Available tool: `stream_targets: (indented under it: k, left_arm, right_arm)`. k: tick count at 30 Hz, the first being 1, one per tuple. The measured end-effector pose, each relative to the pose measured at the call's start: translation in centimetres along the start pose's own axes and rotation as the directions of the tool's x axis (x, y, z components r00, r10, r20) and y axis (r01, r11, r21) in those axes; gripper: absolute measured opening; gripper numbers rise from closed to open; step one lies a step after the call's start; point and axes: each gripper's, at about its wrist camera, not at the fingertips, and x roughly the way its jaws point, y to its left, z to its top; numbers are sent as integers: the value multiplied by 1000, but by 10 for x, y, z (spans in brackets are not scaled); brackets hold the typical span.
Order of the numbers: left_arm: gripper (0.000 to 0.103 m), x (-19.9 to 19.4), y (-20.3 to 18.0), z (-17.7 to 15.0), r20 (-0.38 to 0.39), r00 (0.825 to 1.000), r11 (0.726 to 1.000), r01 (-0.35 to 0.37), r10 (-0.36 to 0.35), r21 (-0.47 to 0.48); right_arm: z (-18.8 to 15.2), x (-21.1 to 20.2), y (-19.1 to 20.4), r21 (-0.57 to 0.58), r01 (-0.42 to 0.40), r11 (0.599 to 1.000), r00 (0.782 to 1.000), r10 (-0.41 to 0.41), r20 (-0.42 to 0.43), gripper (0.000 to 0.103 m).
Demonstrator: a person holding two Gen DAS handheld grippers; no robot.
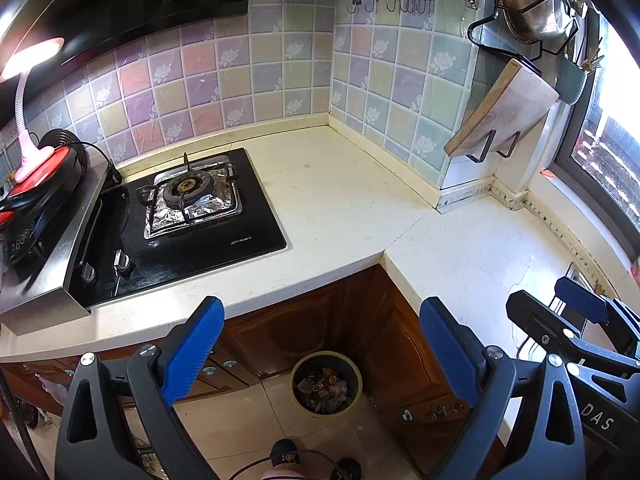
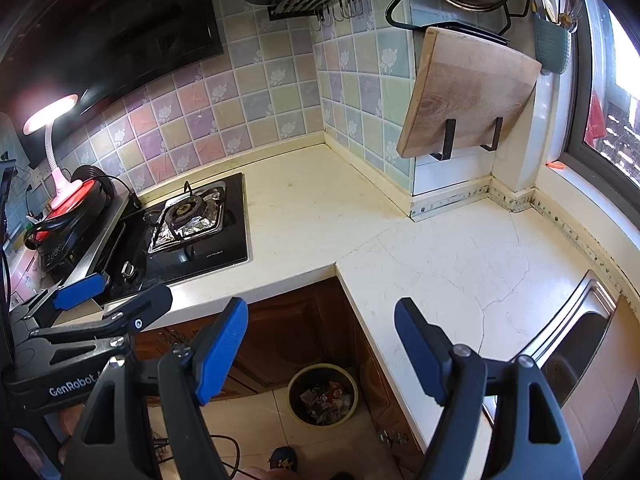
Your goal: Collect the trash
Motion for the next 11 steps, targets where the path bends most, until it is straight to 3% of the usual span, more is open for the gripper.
stream_targets:
  k: [11]
  left_arm:
    - [96, 0, -3, -2, -2, 1000, 1000, 4, -4, 8]
  right_arm:
    - [1, 1, -6, -5, -6, 1000, 1000, 6, -1, 76]
